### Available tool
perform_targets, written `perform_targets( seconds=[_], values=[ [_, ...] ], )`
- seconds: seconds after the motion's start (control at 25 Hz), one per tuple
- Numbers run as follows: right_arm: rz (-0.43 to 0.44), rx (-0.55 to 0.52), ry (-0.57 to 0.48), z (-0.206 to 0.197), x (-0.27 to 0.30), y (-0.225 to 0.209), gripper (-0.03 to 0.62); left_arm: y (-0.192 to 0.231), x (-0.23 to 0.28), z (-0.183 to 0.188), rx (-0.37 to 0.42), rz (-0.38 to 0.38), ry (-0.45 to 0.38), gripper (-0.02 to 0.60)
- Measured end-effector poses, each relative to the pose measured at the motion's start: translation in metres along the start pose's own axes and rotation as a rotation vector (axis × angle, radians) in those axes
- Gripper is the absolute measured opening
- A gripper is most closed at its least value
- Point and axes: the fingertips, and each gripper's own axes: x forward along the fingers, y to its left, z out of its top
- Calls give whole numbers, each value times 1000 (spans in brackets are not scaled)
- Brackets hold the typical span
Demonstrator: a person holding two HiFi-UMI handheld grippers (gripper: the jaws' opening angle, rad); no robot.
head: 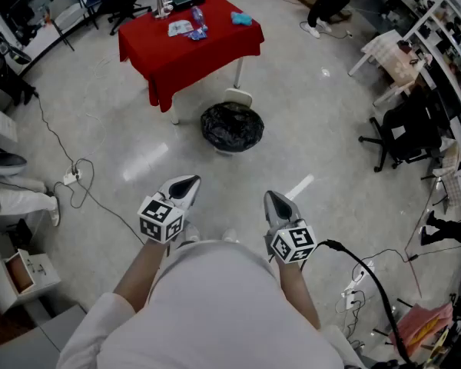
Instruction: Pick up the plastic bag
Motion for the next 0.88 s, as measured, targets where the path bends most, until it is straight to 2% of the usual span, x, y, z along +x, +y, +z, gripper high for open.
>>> perform_targets(
  seconds=[0.52,0.88],
  values=[
    [10,0,-5,-1,-6,3,0,-11,-3,-6,9,-1,11,3],
    [48,-11,7,-2,-9,-4,0,-26,6,-2,44,-10,11,3]
  ],
)
